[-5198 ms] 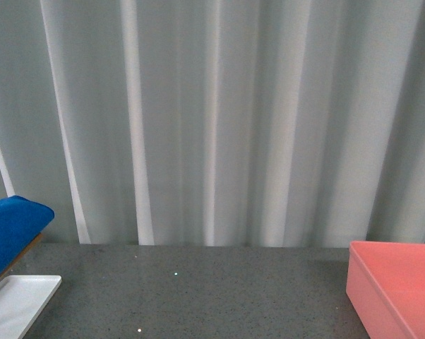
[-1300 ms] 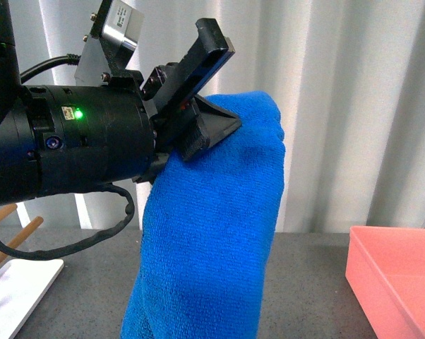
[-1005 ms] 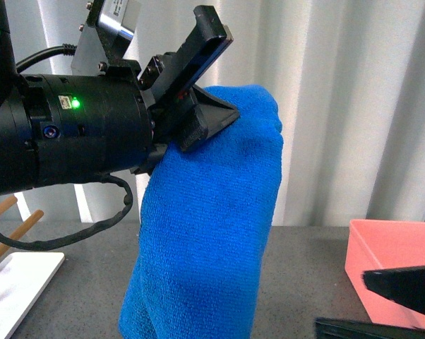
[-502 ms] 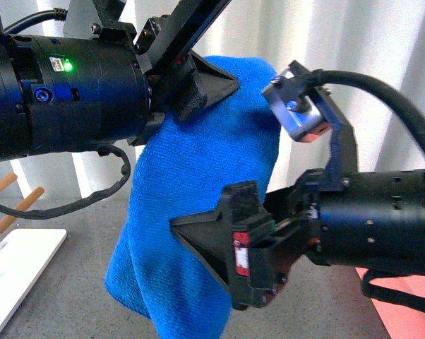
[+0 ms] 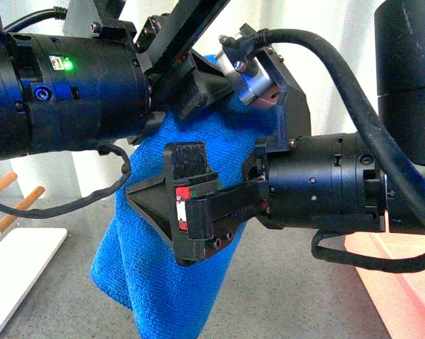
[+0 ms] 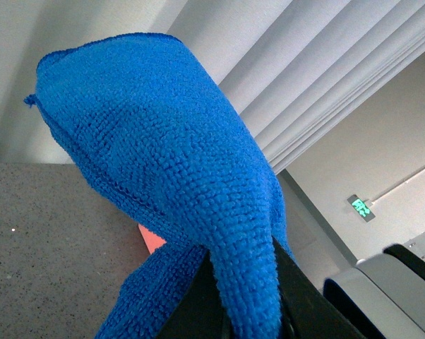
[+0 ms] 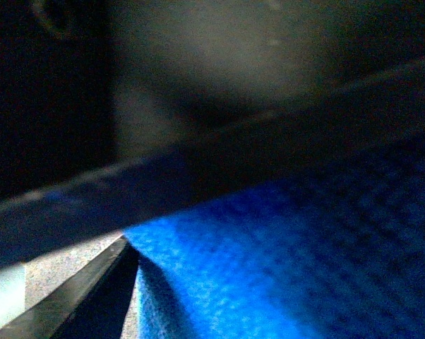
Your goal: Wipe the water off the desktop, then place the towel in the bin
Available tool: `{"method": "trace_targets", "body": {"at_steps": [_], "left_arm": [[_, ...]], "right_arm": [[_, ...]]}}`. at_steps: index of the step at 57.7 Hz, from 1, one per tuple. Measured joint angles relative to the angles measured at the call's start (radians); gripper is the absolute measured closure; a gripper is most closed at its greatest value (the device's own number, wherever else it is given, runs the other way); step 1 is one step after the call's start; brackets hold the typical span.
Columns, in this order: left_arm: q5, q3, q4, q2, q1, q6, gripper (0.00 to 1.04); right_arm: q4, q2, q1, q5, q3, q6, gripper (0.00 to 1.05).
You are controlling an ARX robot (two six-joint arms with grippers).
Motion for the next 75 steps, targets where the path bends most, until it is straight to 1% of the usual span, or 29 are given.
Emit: {"method": "trace_targets", "body": {"at_steps": [5,9,14,22,23,24,29,30,32,36,37,47,55,56,59,66,67,68,69,70,71,73,74,75], "left_arm": [[0.0,0.0,0.0,0.0,0.0,0.0,1.0],[0.0,0.0,0.0,0.0,0.0,0.0,1.0],[0.0,0.0,0.0,0.0,0.0,0.0,1.0],[0.0,0.0,0.0,0.0,0.0,0.0,1.0],[0.0,0.0,0.0,0.0,0.0,-0.001,1.0],[0.0,0.0,0.0,0.0,0.0,-0.002,0.99],[0.0,0.0,0.0,0.0,0.0,-0.003,0.86],[0.0,0.0,0.0,0.0,0.0,-0.003,0.82],[0.001,0.0,0.0,0.0,0.0,-0.003,0.79],[0.001,0.0,0.0,0.0,0.0,-0.003,0.68],[0.001,0.0,0.0,0.0,0.0,-0.003,0.63],[-0.004,0.0,0.0,0.0,0.0,-0.003,0.27],[-0.009,0.0,-0.001,0.0,0.002,-0.003,0.07],[-0.01,0.0,-0.001,0.0,0.002,-0.002,0.05],[-0.009,0.0,-0.001,0.0,0.003,-0.002,0.07],[-0.012,0.0,-0.002,0.002,0.003,0.0,0.07],[-0.032,0.0,-0.004,0.002,0.001,0.013,0.07],[-0.105,0.0,-0.016,-0.001,-0.01,0.038,0.1],[-0.153,-0.002,-0.021,-0.005,-0.015,0.065,0.12],[-0.25,-0.01,-0.024,-0.014,-0.021,0.098,0.15],[-0.299,-0.017,-0.024,-0.019,-0.023,0.137,0.17],[-0.428,-0.045,-0.018,-0.041,-0.025,0.204,0.22],[-0.465,-0.057,-0.014,-0.05,-0.025,0.23,0.24],[-0.535,-0.083,-0.007,-0.068,-0.024,0.284,0.28]], "right_arm": [[-0.005,-0.005,0.0,-0.014,0.0,-0.005,0.3],[-0.008,-0.005,0.0,0.009,0.0,-0.009,0.41],[-0.002,-0.005,-0.006,0.021,0.0,-0.01,0.51],[0.066,-0.007,-0.029,0.057,-0.017,0.004,0.8],[0.066,-0.007,-0.029,0.058,-0.018,0.005,0.81],[0.064,-0.008,-0.031,0.061,-0.019,0.006,0.85],[0.037,-0.013,-0.037,0.074,-0.02,0.016,0.96],[0.037,-0.013,-0.038,0.073,-0.021,0.017,0.97],[0.039,-0.013,-0.04,0.071,-0.022,0.024,0.99],[0.039,-0.014,-0.043,0.075,-0.023,0.034,0.99],[0.039,-0.016,-0.043,0.075,-0.024,0.036,0.99],[-0.001,-0.029,-0.039,0.084,-0.029,0.024,0.99],[-0.005,-0.038,-0.039,0.086,-0.029,0.016,0.99],[-0.008,-0.039,-0.04,0.086,-0.029,0.016,0.99],[-0.02,-0.04,-0.04,0.087,-0.029,0.011,0.99],[-0.029,-0.041,-0.042,0.091,-0.029,0.001,0.99],[-0.03,-0.041,-0.042,0.095,-0.029,-0.002,0.99],[-0.03,-0.041,-0.042,0.098,-0.03,-0.002,0.99],[-0.031,-0.041,-0.043,0.099,-0.032,-0.003,0.99],[-0.031,-0.041,-0.043,0.099,-0.034,-0.004,0.99],[-0.032,-0.041,-0.043,0.099,-0.035,-0.005,0.99],[-0.033,-0.041,-0.043,0.099,-0.04,-0.008,0.99],[-0.034,-0.041,-0.043,0.101,-0.044,-0.01,0.99],[-0.034,-0.041,-0.042,0.101,-0.045,-0.011,0.99]]}}
